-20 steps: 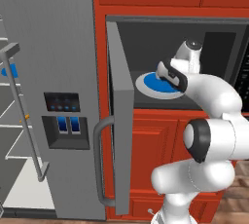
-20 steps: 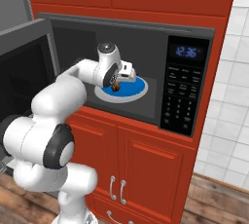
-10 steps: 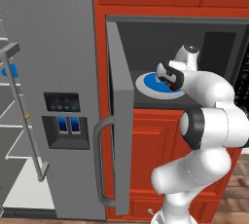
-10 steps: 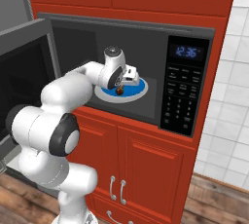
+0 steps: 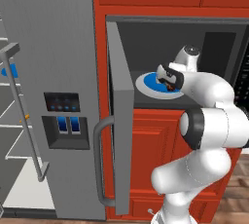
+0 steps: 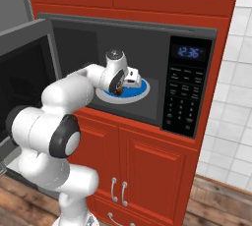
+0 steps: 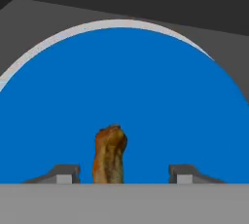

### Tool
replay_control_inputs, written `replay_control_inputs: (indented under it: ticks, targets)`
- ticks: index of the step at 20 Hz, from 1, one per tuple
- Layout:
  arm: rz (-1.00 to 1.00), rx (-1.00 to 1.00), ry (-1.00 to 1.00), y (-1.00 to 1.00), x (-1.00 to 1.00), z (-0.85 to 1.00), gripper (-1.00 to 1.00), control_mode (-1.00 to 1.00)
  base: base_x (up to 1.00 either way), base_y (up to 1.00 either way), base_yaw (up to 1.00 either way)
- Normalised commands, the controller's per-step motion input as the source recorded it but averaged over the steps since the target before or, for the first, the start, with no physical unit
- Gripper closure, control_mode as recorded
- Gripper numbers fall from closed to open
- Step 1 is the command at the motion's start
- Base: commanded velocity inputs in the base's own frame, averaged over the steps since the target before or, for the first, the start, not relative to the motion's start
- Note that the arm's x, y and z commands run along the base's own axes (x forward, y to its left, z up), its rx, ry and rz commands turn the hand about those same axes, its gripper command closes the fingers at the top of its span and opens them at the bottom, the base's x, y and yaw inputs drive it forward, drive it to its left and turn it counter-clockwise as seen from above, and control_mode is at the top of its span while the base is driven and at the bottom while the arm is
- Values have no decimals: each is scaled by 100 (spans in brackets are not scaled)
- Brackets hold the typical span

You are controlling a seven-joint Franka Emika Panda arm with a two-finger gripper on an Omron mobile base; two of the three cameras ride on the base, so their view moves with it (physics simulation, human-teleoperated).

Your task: Transport the chicken drumstick from the fridge to the microwave and turn on the microwave.

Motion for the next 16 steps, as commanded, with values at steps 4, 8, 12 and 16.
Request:
replay_control_inputs:
  ticks: [4, 8, 12, 16]
  targets:
    - [0, 0, -18, 0, -33, 29, -100, -100, 0, 0, 0]
    - [1, 0, -35, 1, -58, 51, -100, -100, 0, 0, 0]
    - [5, 0, -34, 3, -88, 34, -100, -100, 0, 0, 0]
    - [4, 0, -24, 7, -91, 41, -100, -100, 0, 0, 0]
